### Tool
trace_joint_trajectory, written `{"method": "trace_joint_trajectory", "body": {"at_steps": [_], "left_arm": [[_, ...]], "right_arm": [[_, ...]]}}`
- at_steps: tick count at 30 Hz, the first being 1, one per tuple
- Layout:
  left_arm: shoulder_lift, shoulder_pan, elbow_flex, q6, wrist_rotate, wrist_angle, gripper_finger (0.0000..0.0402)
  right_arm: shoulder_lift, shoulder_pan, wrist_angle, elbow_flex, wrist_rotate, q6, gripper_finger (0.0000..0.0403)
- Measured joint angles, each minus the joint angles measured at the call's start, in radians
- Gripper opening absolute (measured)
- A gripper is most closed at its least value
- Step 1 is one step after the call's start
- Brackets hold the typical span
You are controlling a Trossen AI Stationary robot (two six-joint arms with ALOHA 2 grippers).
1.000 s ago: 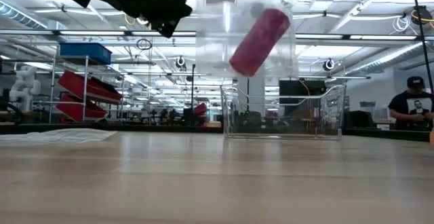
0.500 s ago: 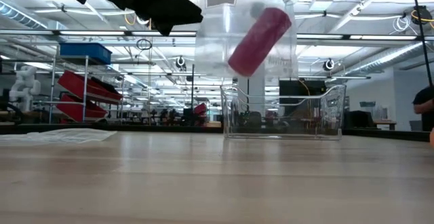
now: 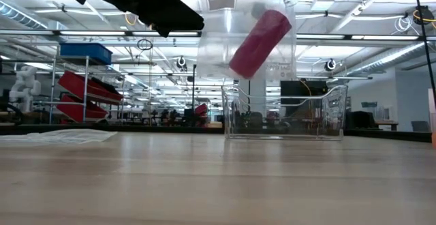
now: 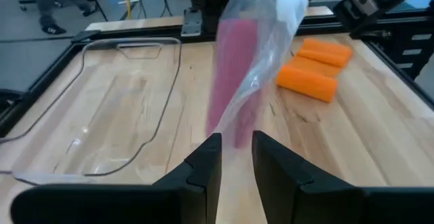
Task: Roll bandage
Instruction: Close the top transparent zip bag
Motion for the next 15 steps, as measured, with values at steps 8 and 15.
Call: {"method": "trace_joint_trajectory", "body": {"at_steps": [8,15], "left_arm": [[-0.088,-0.002,-0.001,0.018,-0.051,-0.081,0.0110],[-0.066,-0.024,-0.001,0.044,0.042,-0.080,0.0143]], "right_arm": [[0.000,0.000,-0.034,0.000,-0.044,0.033,0.0000],[0.000,-0.001,-0.031,0.000,-0.045,0.059,0.0000]]}}
